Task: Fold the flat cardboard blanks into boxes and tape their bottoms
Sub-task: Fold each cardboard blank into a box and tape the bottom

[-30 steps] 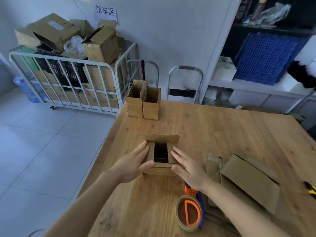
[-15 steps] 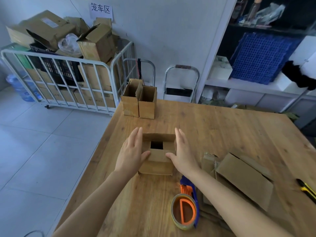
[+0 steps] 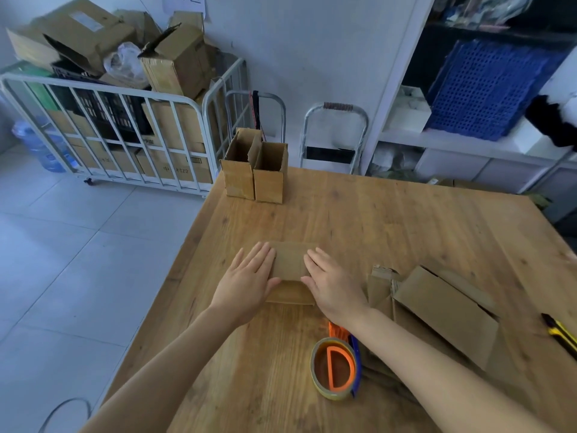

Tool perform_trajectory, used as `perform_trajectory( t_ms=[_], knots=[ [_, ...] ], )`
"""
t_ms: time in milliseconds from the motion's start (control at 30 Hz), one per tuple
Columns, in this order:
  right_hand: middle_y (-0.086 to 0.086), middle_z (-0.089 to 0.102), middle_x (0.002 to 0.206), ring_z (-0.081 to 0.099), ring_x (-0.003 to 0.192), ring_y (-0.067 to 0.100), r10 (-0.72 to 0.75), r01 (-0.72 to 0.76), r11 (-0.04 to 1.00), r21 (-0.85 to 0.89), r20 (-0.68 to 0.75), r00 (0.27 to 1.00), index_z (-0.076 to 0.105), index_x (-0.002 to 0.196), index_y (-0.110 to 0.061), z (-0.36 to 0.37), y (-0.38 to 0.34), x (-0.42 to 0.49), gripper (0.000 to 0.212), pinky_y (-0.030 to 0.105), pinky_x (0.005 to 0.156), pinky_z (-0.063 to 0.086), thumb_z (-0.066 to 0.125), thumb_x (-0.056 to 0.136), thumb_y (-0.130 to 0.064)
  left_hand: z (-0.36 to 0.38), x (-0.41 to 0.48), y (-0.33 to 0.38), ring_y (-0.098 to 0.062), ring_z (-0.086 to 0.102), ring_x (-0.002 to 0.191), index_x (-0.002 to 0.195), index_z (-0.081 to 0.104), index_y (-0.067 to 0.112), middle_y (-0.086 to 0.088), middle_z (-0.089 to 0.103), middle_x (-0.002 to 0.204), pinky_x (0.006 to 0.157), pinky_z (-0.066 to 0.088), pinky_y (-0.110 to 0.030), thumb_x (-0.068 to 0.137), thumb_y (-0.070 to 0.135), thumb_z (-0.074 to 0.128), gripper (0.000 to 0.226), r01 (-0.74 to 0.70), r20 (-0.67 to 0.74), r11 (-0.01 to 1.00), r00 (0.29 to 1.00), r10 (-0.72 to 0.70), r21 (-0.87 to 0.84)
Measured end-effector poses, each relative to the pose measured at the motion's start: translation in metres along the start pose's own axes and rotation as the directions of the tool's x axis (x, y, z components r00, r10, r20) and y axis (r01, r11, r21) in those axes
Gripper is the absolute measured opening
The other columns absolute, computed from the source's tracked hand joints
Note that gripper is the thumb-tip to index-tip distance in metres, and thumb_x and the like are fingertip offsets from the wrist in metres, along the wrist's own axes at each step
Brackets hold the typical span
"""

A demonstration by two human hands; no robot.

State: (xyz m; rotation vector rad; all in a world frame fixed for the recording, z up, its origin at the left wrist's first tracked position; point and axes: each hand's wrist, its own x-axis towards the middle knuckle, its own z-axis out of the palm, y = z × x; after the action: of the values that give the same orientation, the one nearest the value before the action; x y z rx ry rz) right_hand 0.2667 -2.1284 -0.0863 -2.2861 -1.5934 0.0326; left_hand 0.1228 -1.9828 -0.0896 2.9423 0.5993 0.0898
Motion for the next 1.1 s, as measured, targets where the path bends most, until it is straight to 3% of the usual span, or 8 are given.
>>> perform_trajectory(
  t_ms=[233, 367, 467, 633, 767, 900, 967, 1100],
  knots=[
    [0.004, 0.034, 0.153, 0.022, 0.145, 0.016, 0.043, -0.045, 0.997, 0.056, 0.034, 0.998, 0.036, 0.145, -0.008, 0.007, 0.0, -0.003, 0.047, 0.025, 0.113, 0.018, 0.04, 0.102, -0.028, 0.004, -0.007, 0.0, -0.014, -0.023, 0.14, 0.151, -0.009, 0.012, -0.003, -0.011, 0.16, 0.114, -0.012, -0.032, 0.098, 0.028, 0.045, 0.078, -0.001, 0.057, 0.999, 0.998, -0.002, 0.05],
    [-0.003, 0.029, 0.155, 0.016, 0.145, 0.01, 0.089, -0.12, 0.974, 0.191, 0.164, 0.982, 0.033, 0.147, -0.015, -0.011, 0.003, 0.0, 0.047, 0.027, 0.117, 0.016, 0.036, 0.103, -0.031, -0.002, -0.006, 0.001, -0.013, -0.023, 0.14, 0.151, -0.011, 0.011, -0.003, -0.014, 0.16, 0.114, -0.011, -0.033, 0.096, 0.021, 0.044, 0.078, -0.009, 0.074, 0.997, 0.997, 0.003, 0.082],
    [0.003, 0.04, 0.149, 0.031, 0.14, 0.015, 0.241, -0.269, 0.934, 0.234, 0.141, 0.96, 0.041, 0.143, -0.012, -0.026, 0.007, -0.012, 0.043, 0.025, 0.112, 0.024, 0.038, 0.103, -0.028, -0.005, -0.006, 0.001, -0.014, -0.02, 0.144, 0.151, -0.013, 0.012, -0.002, -0.017, 0.159, 0.117, -0.009, -0.034, 0.096, 0.02, 0.042, 0.078, 0.006, 0.107, 0.995, 0.994, -0.017, 0.101],
    [0.003, 0.064, 0.111, 0.06, 0.099, 0.015, 0.578, -0.622, 0.778, 0.092, 0.286, 0.764, 0.061, 0.115, -0.015, -0.032, 0.018, -0.053, 0.029, 0.026, 0.085, 0.05, 0.056, 0.094, -0.034, -0.007, -0.007, 0.003, -0.016, -0.019, 0.145, 0.151, -0.014, 0.013, 0.003, -0.025, 0.152, 0.121, -0.001, -0.036, 0.095, 0.019, 0.044, 0.081, 0.011, 0.12, 0.997, 0.993, -0.019, 0.073],
    [-0.004, 0.051, 0.061, 0.048, 0.054, 0.01, 0.573, -0.662, 0.75, 0.005, 0.496, 0.653, 0.049, 0.063, -0.018, -0.028, 0.013, -0.08, 0.037, 0.023, 0.052, 0.038, 0.062, 0.085, -0.044, -0.004, -0.007, 0.003, -0.013, -0.021, 0.142, 0.151, -0.012, 0.013, 0.0, -0.016, 0.158, 0.121, 0.004, -0.034, 0.092, 0.019, 0.051, 0.086, 0.022, 0.108, 1.0, 0.994, -0.021, -0.013],
    [-0.005, 0.064, 0.078, 0.064, 0.07, 0.01, 0.632, -0.747, 0.665, -0.004, 0.535, 0.56, 0.054, 0.082, -0.019, -0.004, 0.006, -0.099, 0.029, 0.026, 0.066, 0.053, 0.064, 0.082, -0.047, -0.005, -0.008, 0.004, -0.012, -0.022, 0.143, 0.152, -0.01, 0.012, 0.001, -0.015, 0.159, 0.117, 0.001, -0.027, 0.093, 0.023, 0.053, 0.087, 0.017, 0.098, 0.998, 0.995, -0.011, -0.059],
    [-0.004, 0.062, 0.087, 0.064, 0.077, 0.011, 0.671, -0.813, 0.58, 0.051, 0.536, 0.513, 0.05, 0.097, -0.018, 0.006, 0.006, -0.104, 0.033, 0.027, 0.068, 0.057, 0.066, 0.083, -0.043, -0.006, -0.008, 0.005, -0.012, -0.022, 0.142, 0.152, -0.01, 0.012, 0.0, -0.014, 0.16, 0.117, 0.002, -0.026, 0.093, 0.023, 0.053, 0.087, 0.009, 0.09, 0.998, 0.996, -0.003, -0.065],
    [0.001, 0.057, 0.103, 0.06, 0.093, 0.018, 0.674, -0.924, 0.181, 0.338, 0.642, 0.367, 0.044, 0.112, -0.015, 0.013, -0.001, -0.111, 0.039, 0.034, 0.068, 0.059, 0.066, 0.083, -0.027, -0.005, -0.008, 0.003, -0.011, -0.022, 0.143, 0.152, -0.011, 0.015, 0.005, -0.017, 0.158, 0.12, 0.009, -0.028, 0.092, 0.026, 0.056, 0.091, 0.02, 0.098, 0.995, 0.995, -0.01, -0.098]
  ],
)
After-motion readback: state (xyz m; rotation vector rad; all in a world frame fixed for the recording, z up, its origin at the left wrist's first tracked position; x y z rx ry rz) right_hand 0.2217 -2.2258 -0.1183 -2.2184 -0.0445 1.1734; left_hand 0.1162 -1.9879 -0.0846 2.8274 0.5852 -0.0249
